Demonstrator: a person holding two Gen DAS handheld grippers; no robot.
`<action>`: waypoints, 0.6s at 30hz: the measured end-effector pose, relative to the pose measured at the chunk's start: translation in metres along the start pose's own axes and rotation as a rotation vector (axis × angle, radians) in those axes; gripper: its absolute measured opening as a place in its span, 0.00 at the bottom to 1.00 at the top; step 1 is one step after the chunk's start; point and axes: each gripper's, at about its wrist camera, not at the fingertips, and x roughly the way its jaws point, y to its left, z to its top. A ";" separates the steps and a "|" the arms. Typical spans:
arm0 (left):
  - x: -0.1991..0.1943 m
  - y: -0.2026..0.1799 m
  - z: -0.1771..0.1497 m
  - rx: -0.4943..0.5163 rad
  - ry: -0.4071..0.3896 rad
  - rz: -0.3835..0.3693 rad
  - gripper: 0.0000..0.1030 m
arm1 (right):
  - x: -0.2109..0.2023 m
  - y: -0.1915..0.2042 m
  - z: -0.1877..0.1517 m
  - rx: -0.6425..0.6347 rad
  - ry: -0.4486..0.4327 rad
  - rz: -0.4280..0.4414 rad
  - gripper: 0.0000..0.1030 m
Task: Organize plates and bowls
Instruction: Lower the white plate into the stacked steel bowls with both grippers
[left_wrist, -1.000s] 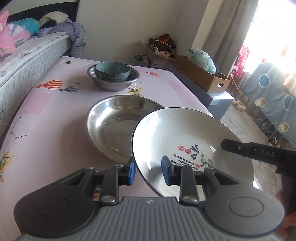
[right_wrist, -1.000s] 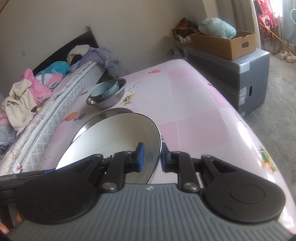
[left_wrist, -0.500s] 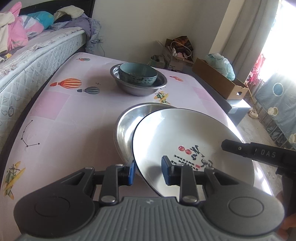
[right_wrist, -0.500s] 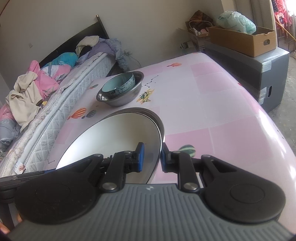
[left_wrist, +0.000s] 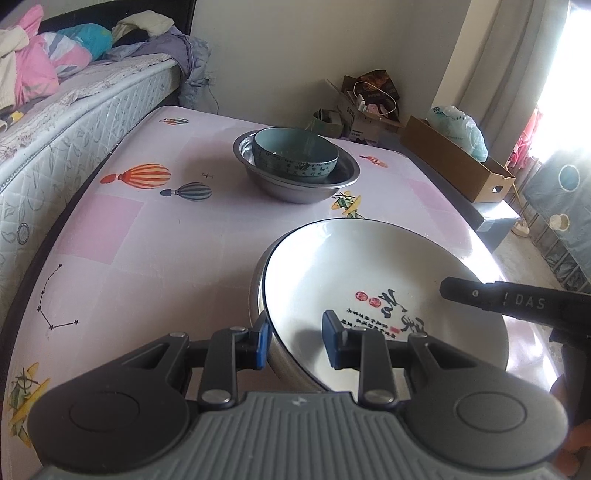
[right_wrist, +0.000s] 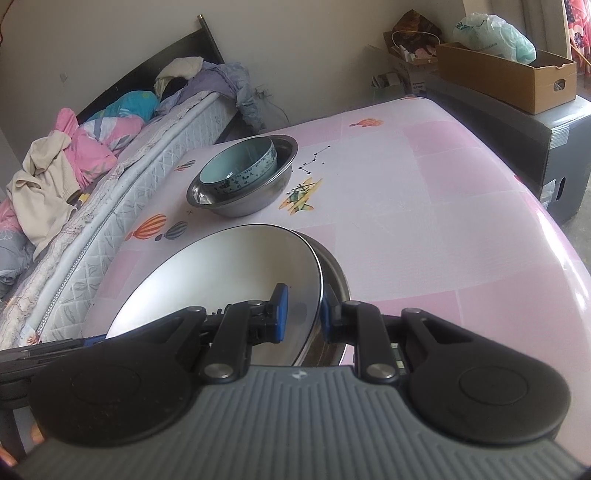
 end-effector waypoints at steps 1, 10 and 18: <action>0.001 0.000 0.001 0.001 0.001 -0.001 0.28 | 0.002 -0.001 0.000 0.002 0.002 -0.001 0.18; 0.011 -0.003 -0.001 0.001 0.028 -0.009 0.29 | 0.007 -0.004 0.000 0.011 0.007 -0.017 0.18; 0.013 -0.004 0.001 0.016 0.050 -0.010 0.30 | 0.009 0.000 0.001 -0.012 -0.002 -0.031 0.18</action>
